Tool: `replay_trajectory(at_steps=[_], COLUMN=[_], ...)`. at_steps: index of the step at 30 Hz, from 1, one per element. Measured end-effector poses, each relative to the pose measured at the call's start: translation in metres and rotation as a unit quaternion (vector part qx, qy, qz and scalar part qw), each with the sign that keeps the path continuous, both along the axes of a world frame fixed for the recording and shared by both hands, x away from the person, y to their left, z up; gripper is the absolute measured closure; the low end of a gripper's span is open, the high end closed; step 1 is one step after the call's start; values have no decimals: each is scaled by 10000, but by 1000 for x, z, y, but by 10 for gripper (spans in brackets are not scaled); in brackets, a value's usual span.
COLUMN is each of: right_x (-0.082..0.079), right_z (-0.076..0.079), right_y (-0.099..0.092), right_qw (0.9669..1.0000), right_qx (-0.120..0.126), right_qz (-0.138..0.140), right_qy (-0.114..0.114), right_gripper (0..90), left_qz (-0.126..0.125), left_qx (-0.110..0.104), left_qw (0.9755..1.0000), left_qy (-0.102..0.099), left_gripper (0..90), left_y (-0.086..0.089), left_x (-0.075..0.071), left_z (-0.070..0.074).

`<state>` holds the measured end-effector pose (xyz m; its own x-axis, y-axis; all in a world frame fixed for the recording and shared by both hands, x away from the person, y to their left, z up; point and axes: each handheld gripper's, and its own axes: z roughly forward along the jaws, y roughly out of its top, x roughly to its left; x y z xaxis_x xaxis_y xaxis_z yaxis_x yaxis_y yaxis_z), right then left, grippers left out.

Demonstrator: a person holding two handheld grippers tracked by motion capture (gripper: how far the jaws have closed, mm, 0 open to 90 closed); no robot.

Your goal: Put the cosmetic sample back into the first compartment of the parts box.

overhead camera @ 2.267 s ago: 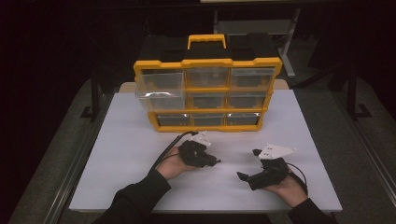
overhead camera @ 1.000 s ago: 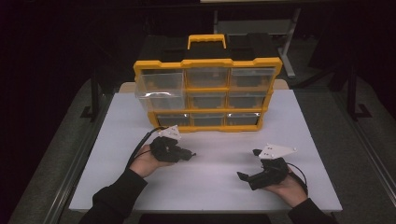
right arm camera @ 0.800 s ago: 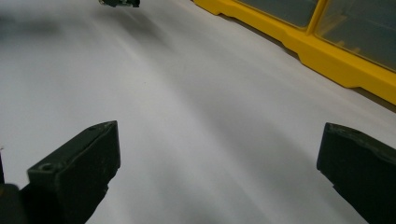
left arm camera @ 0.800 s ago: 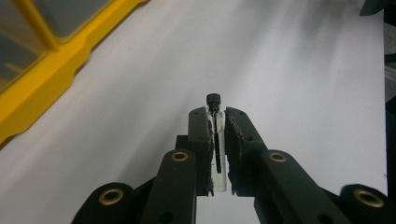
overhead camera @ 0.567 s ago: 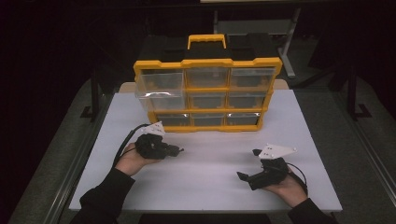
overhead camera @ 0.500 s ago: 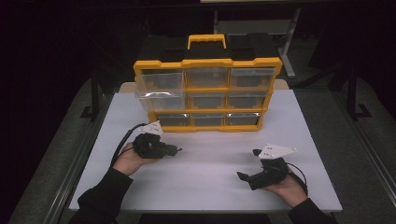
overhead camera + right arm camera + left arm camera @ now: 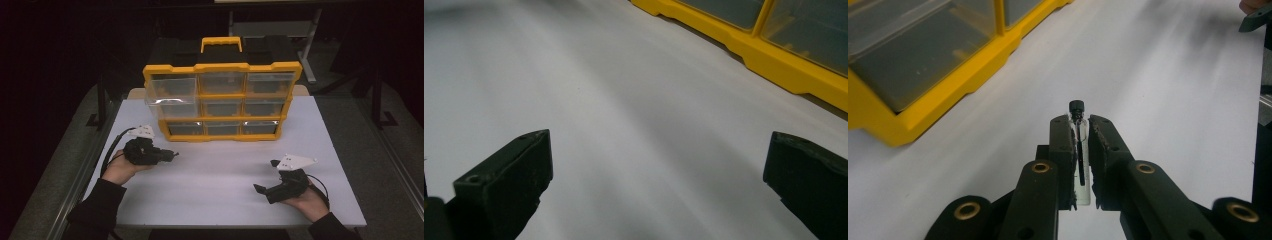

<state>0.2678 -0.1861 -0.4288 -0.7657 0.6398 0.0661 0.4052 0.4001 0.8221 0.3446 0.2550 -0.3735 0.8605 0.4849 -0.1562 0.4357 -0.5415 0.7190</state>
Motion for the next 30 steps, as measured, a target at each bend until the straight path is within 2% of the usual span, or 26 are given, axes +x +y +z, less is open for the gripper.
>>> replay_trajectory(at_steps=[13, 30], right_x=[0, 0], right_z=[0, 0], right_y=[0, 0], right_qw=[10000, 10000], right_qx=[7, -16], right_qz=[5, 1], right_qy=[13, 11], right_gripper=[0, 0], left_qz=[148, 338], left_qx=[2, 32], left_qw=[9999, 9994], left_qy=[10, -115], left_gripper=[807, 807], left_y=[22, 37], left_x=[0, 2], left_z=[18, 42])
